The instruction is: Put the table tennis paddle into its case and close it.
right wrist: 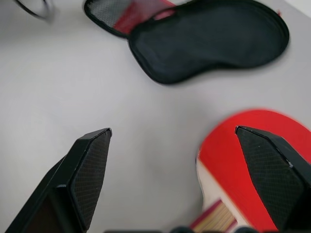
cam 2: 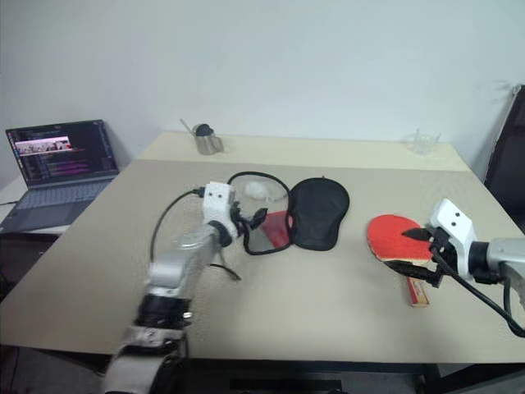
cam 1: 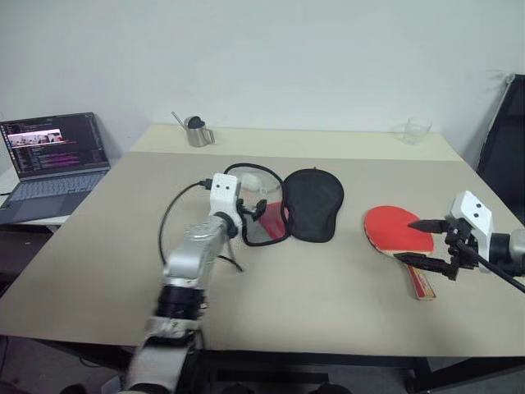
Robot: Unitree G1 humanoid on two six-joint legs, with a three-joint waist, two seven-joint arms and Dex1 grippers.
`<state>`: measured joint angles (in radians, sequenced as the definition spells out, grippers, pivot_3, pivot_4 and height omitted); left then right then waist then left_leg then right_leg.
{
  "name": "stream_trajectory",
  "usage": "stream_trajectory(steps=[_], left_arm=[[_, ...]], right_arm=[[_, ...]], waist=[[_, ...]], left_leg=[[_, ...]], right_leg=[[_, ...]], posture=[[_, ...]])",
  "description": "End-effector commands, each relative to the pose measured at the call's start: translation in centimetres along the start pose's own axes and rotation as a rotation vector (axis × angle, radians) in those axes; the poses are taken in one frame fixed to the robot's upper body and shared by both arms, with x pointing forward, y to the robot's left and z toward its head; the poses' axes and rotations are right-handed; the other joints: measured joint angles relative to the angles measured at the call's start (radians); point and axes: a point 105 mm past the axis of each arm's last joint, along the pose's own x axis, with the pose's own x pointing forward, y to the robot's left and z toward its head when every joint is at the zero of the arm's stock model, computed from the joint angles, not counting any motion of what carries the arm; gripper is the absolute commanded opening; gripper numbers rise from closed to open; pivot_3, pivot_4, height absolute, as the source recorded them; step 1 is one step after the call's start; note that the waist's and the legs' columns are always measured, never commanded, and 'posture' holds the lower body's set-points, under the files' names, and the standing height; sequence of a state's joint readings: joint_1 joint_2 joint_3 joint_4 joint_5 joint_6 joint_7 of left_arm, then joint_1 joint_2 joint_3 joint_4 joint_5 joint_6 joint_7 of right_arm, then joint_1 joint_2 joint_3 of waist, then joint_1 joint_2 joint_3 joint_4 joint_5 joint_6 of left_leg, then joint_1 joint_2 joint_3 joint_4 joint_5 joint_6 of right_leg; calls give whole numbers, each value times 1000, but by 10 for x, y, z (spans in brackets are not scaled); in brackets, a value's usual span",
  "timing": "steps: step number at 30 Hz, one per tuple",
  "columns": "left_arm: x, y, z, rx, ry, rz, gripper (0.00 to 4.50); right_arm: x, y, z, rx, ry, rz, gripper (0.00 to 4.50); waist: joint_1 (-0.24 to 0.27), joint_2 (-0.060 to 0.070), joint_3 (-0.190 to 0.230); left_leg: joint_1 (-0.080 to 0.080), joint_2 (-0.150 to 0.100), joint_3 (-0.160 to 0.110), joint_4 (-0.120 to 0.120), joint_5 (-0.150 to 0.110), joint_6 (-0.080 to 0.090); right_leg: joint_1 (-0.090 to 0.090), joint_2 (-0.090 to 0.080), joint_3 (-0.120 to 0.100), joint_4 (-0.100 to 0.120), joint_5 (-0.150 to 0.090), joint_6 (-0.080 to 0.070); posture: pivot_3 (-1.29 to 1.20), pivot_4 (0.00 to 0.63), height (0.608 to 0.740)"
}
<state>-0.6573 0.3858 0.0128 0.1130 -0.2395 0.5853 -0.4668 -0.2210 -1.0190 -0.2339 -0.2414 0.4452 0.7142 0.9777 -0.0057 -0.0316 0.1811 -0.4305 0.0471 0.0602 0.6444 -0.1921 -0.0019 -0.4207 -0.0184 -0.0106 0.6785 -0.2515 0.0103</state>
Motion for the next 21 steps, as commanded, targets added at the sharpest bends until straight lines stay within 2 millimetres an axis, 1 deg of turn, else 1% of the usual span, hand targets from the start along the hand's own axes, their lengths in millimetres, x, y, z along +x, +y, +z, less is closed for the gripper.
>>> stream_trajectory(steps=[1,4,5,6,10,12,14,18,21], left_arm=[[-23,-19,20,102,-5,-311,4457],[-36,-23,33,32,-8,-476,4457],[-39,-27,36,44,-7,-536,4457],[-42,-33,36,64,-1,-586,4457],[-51,-52,32,123,38,-748,4457],[-53,-56,27,151,57,-782,4457],[-53,-56,26,149,56,-793,4457],[-53,-59,25,158,56,-814,4457],[-51,-60,25,164,53,-817,4457]], right_arm=[[-8,-21,-7,38,53,-189,4500],[-4,-24,-22,138,105,-248,4500],[-3,-23,-25,164,118,-254,4500],[-2,-21,-28,191,127,-257,4500],[3,-19,-39,305,157,-305,4500],[6,-23,-45,360,166,-368,4500],[9,-27,-53,418,171,-435,4500],[24,-22,-68,494,190,-489,4500],[33,-22,-71,528,188,-517,4500]], waist=[[1,0,0],[6,1,0],[8,1,0],[9,1,0],[6,1,0],[5,1,0],[3,1,0],[0,1,0],[1,1,0]], left_leg=[[0,0,0,0,0,0],[1,0,-1,1,0,0],[0,0,0,1,0,0],[0,-1,-1,2,0,0],[-1,-1,0,1,0,1],[-1,0,-1,0,0,1],[-2,0,-1,0,0,1],[-1,0,-1,0,0,1],[-1,0,-1,0,0,1]], right_leg=[[0,0,0,0,0,0],[1,-2,-1,0,0,-1],[1,-2,0,0,-1,-2],[1,-3,-1,0,-3,-5],[1,-3,0,-3,-2,-3],[1,-2,0,-3,0,1],[0,-1,0,-2,0,0],[-1,0,0,-1,0,0],[-1,0,0,-1,0,0]], posture=[[0,150,740],[0,150,740],[0,150,740],[0,150,740],[0,150,740],[0,150,740],[0,150,740],[0,150,740],[0,150,740]])
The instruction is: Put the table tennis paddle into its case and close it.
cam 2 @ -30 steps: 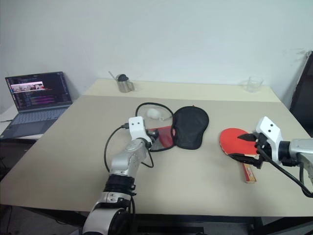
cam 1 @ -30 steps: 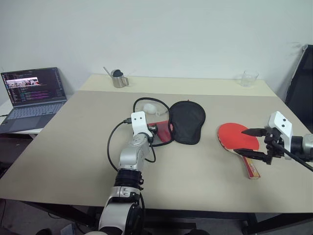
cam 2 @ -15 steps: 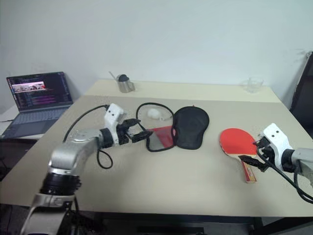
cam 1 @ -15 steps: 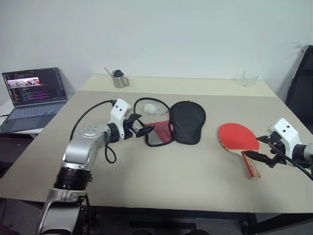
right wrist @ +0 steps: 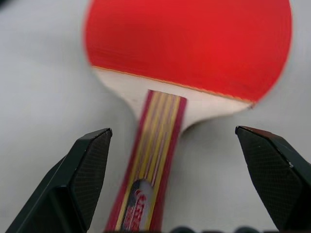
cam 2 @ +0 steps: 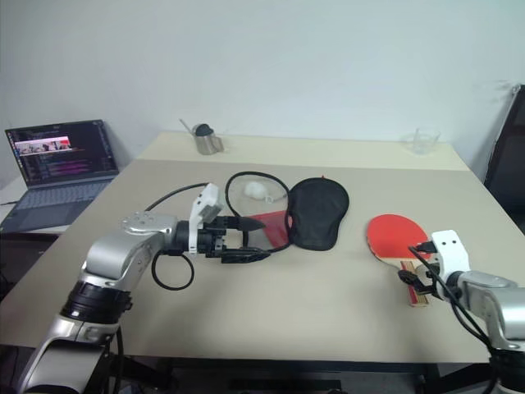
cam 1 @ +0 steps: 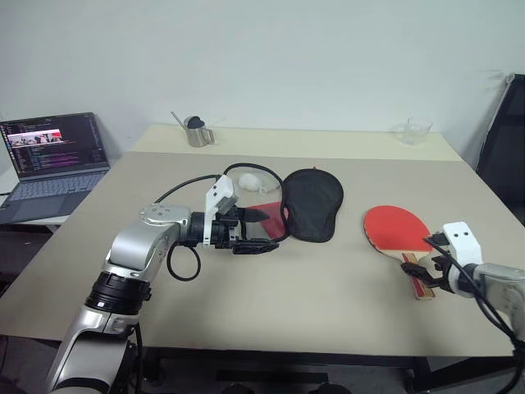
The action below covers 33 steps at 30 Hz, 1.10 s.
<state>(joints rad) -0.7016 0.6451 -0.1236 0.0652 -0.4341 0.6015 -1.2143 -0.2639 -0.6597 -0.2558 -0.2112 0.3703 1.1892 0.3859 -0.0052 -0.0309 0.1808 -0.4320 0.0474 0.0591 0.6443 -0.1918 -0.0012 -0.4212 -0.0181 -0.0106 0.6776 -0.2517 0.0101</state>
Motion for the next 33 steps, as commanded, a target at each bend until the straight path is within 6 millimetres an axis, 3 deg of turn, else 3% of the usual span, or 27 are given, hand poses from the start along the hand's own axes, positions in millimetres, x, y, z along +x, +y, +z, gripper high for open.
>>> stream_trajectory(steps=[1,8,12,20,27,33], left_arm=[[1,-2,11,66,-7,-11,4457],[4,-2,12,70,-14,-6,4457],[4,-3,11,72,-13,-3,4500],[5,-1,8,69,-10,5,4500],[5,0,8,70,-9,13,4500],[-4,8,6,71,-4,50,4500]], right_arm=[[1,-7,12,29,-48,-66,4500],[14,-14,18,73,-102,-164,4500],[17,-11,20,71,-112,-163,3627],[13,-8,29,57,-135,-143,1099],[8,3,53,86,-209,-100,1098],[-7,24,117,90,-384,-75,1098]], waist=[[-1,0,0],[0,0,0],[-1,0,0],[0,0,0],[-2,0,0],[-13,1,1]], left_leg=[[0,0,0,0,0,0],[0,0,0,1,0,0],[0,0,1,1,0,0],[0,0,0,0,0,0],[0,0,0,0,0,0],[0,0,1,-1,0,0]], right_leg=[[0,0,0,0,0,0],[0,-1,0,-1,1,1],[0,-1,1,0,1,1],[0,-1,1,-1,1,1],[0,0,1,-1,1,1],[-2,0,1,0,1,1]], posture=[[0,150,740],[0,150,740],[0,150,740],[0,150,740],[0,150,740],[0,150,740]])
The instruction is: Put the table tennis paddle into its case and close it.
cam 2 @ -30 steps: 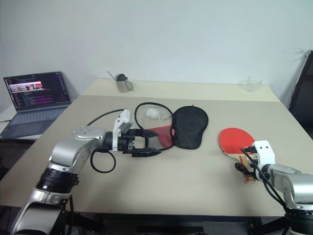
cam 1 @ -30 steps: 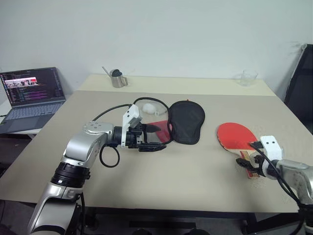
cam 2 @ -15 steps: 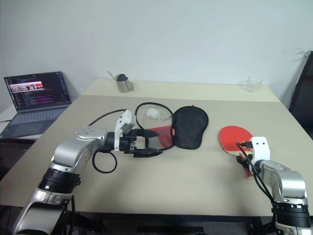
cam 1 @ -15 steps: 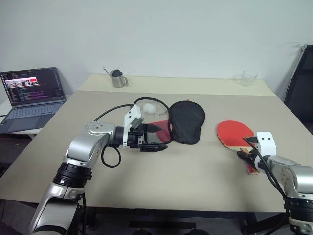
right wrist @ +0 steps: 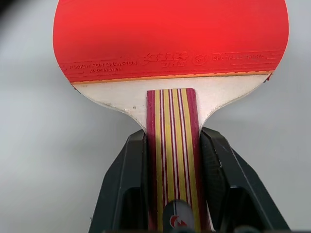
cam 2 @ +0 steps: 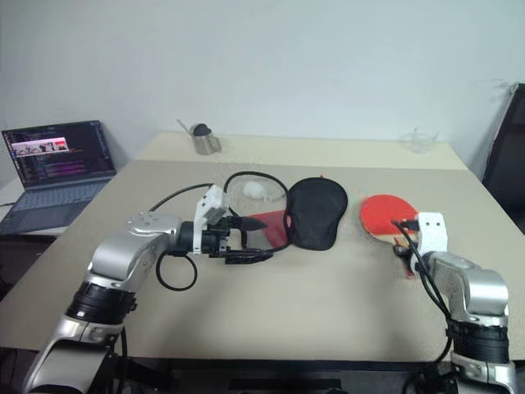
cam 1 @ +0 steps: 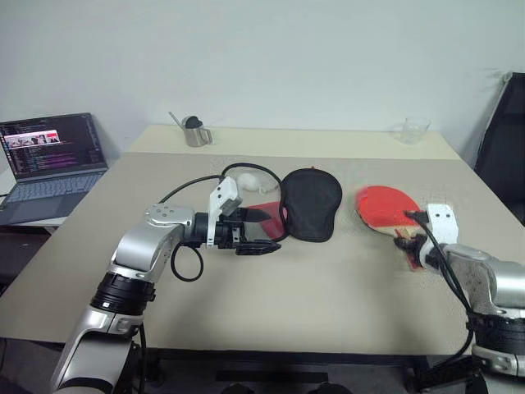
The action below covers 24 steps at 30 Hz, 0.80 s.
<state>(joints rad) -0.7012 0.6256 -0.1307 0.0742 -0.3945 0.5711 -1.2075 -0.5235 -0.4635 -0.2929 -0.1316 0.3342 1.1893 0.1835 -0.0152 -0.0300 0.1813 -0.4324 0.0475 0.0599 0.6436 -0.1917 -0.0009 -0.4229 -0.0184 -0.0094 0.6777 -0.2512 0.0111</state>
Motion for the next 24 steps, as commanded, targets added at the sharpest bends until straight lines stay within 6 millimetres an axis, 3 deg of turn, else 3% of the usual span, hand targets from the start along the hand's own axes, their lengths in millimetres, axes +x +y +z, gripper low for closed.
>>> stream_trajectory(steps=[1,4,9,12,18,24], left_arm=[[-11,10,6,44,-5,53,4500],[-19,19,-2,45,34,96,4500],[-26,22,-15,49,83,121,4500],[-27,17,-18,36,85,121,4500],[-30,7,-26,14,98,136,4500],[-33,-1,-32,-11,113,157,4500]], right_arm=[[-13,14,63,-20,-209,-3,1098],[-3,38,85,27,-256,22,1098],[27,88,104,118,-276,97,1098],[45,122,103,151,-256,139,1098],[68,167,96,207,-214,173,1098],[80,187,80,242,-143,153,1098]], waist=[[-4,0,0],[-14,0,0],[-19,0,0],[-19,0,0],[-18,0,0],[-16,0,0]], left_leg=[[0,0,0,0,0,0],[0,0,0,-1,0,0],[0,1,0,-2,0,0],[-1,1,1,-3,0,0],[-3,1,1,-5,0,0],[-2,1,0,-5,0,0]], right_leg=[[0,0,0,0,0,0],[0,0,-1,0,0,-1],[-1,0,0,0,-1,-1],[-2,0,0,0,-1,-1],[-4,-1,0,0,2,-5],[-4,-1,-1,0,2,-6]], posture=[[0,150,740],[0,150,740],[0,150,740],[0,150,740],[0,150,740],[0,150,740]])
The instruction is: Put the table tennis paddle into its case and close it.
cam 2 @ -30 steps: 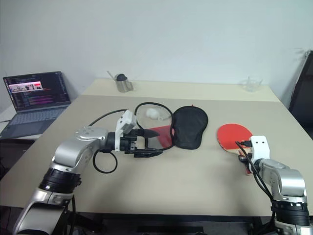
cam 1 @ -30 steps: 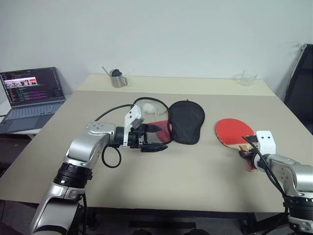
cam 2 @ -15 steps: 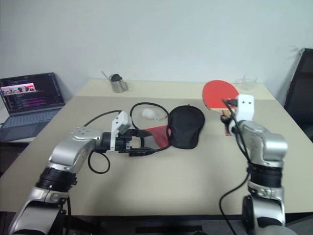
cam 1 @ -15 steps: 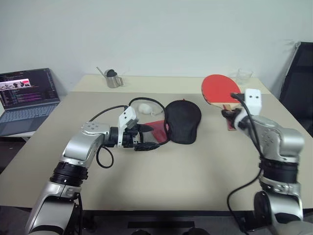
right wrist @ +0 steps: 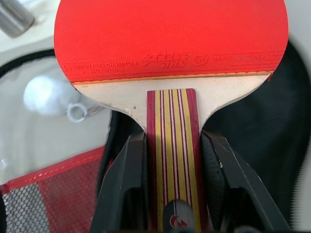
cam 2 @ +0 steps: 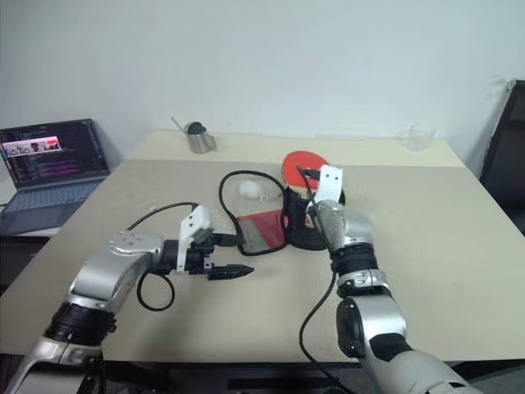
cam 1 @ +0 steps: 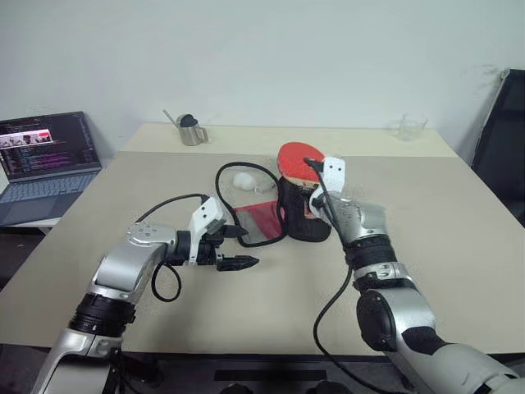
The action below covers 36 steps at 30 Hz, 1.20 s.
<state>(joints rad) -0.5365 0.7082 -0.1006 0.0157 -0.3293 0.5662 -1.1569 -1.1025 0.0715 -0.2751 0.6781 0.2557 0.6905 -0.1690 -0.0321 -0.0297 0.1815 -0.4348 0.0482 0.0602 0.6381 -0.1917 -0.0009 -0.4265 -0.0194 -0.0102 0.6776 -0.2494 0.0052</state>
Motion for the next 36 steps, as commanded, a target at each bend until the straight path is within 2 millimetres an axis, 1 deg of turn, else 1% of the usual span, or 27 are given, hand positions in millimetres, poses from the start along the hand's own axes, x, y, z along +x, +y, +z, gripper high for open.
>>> stream_trajectory(steps=[1,4,7,14,17,24,32,36], left_arm=[[-9,0,12,38,-23,35,4500],[-9,-1,11,35,-19,39,4500],[-8,-3,11,33,-20,37,4500],[-5,-3,11,33,-18,29,4500],[-5,-4,11,35,-18,26,4500],[-4,-3,11,38,-15,22,4500],[-4,-3,10,37,-12,25,4500],[-3,-3,8,31,-12,29,4500]], right_arm=[[-2,8,18,18,-66,-4,1098],[1,6,7,5,-49,-36,1098],[2,2,2,7,-42,-56,1098],[5,-13,2,25,-48,-138,1098],[6,-18,-2,20,-33,-166,1098],[6,-13,-10,16,-2,-160,1098],[5,-8,-11,13,4,-147,1098],[5,-5,-16,15,16,-137,1098]], waist=[[1,0,0],[0,0,0],[-1,0,0],[-1,0,0],[-1,0,0],[-1,0,0],[-1,0,0],[-1,0,0]], left_leg=[[0,0,0,0,0,0],[0,0,0,0,0,0],[0,0,0,0,0,0],[0,0,0,-1,0,0],[0,0,0,-1,0,0],[0,0,0,-1,0,0],[0,0,0,-1,0,0],[0,0,0,-1,0,0]], right_leg=[[0,0,0,0,0,0],[0,0,0,0,0,0],[0,0,0,0,0,0],[0,0,0,0,0,0],[0,0,0,0,0,0],[0,0,0,0,0,0],[0,0,0,0,0,0],[0,0,0,-1,0,0]], posture=[[0,150,740],[0,150,740],[0,150,740],[0,150,740],[0,150,740],[0,150,740],[0,150,740],[0,150,740]])
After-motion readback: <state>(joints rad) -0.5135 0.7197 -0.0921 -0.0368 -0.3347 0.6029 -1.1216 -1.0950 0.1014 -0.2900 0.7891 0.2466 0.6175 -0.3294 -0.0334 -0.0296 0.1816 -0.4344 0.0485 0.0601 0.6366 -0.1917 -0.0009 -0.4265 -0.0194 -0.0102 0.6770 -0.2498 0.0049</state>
